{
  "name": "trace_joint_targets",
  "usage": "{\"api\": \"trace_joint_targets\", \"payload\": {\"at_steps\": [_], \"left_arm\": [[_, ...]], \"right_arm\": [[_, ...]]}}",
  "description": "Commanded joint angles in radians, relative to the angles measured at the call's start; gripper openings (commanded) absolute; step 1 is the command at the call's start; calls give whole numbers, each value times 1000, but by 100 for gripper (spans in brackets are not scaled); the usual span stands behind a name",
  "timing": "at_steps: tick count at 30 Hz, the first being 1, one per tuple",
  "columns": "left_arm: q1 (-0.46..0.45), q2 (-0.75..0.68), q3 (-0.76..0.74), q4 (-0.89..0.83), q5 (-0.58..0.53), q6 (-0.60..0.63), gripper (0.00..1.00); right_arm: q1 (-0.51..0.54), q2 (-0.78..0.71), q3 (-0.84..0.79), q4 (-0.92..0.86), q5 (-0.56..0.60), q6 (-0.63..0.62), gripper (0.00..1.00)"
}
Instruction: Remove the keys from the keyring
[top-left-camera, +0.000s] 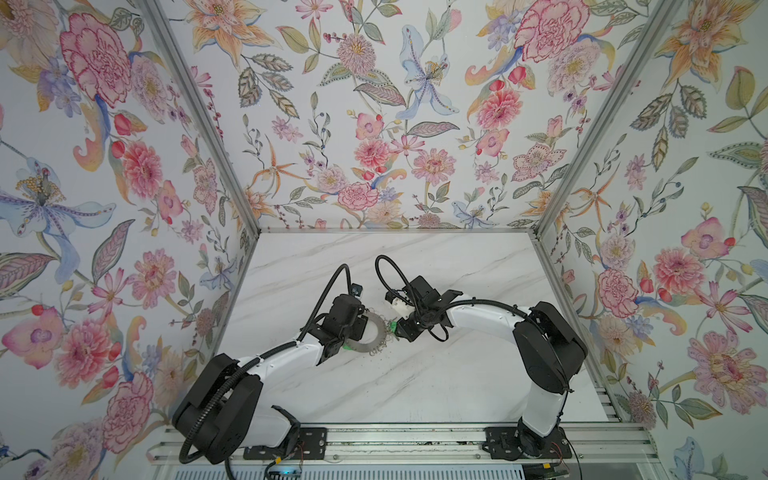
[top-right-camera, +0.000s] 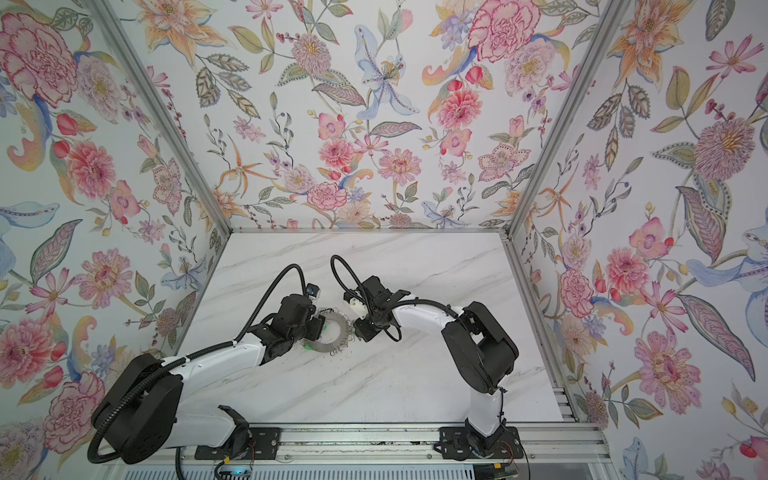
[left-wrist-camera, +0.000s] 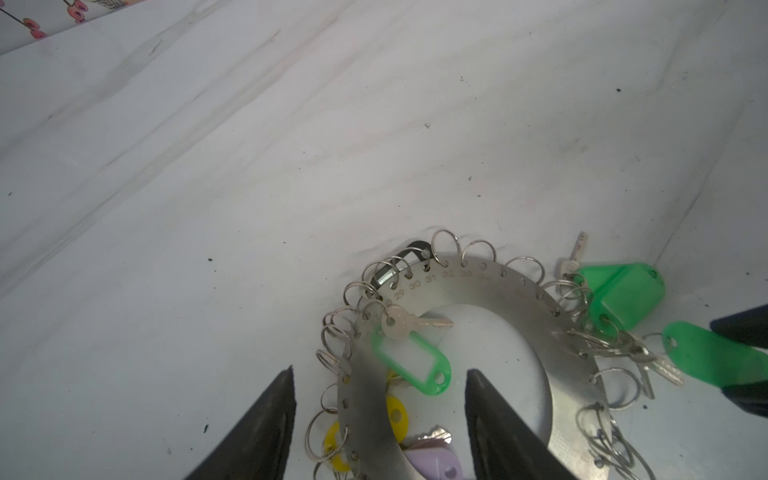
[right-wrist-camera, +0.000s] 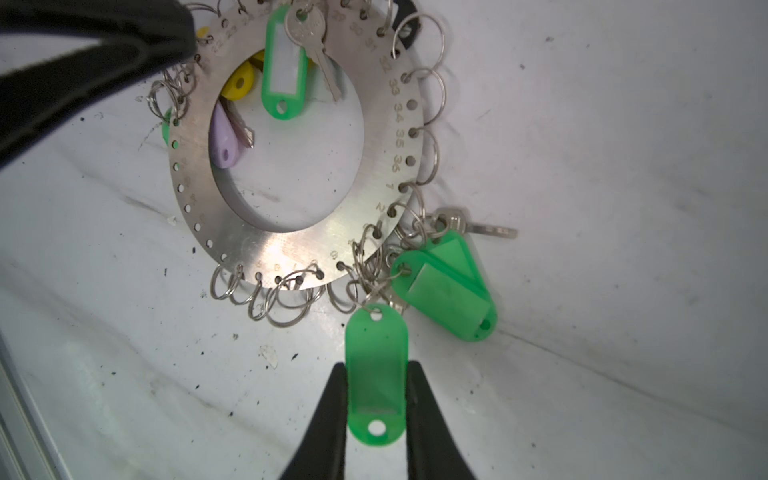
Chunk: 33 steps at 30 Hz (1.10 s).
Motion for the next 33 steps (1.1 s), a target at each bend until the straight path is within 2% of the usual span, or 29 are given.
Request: {"api": "trace_joint_targets", "payload": {"at_steps": [1, 3, 9, 13, 16, 20, 27, 33], "left_arm": [[-30, 30, 22, 53, 64, 38, 64], [-43, 53, 20, 90, 105, 66, 63], [-46, 108, -43, 279, 318, 131, 61], [-46, 123, -81, 373, 420, 143, 54], [-45, 150, -76, 369, 488, 156, 49], [-42, 211, -77, 374, 518, 156, 44], [-28, 276, -38, 351, 569, 206, 44], [3, 265, -39, 359, 581, 245, 47]], "right_arm": [[-7, 7, -20, 4, -32, 5, 16], [-13, 5, -34, 20, -29, 10, 16], [-29, -8, -46, 39, -43, 21, 16], [-44, -11, -60, 61, -58, 33, 15], [-53, -5, -79, 85, -61, 38, 15], [-55, -4, -88, 94, -72, 43, 15], [-57, -9, -96, 101, -74, 42, 15], [-60, -21, -110, 109, -75, 46, 15]]}}
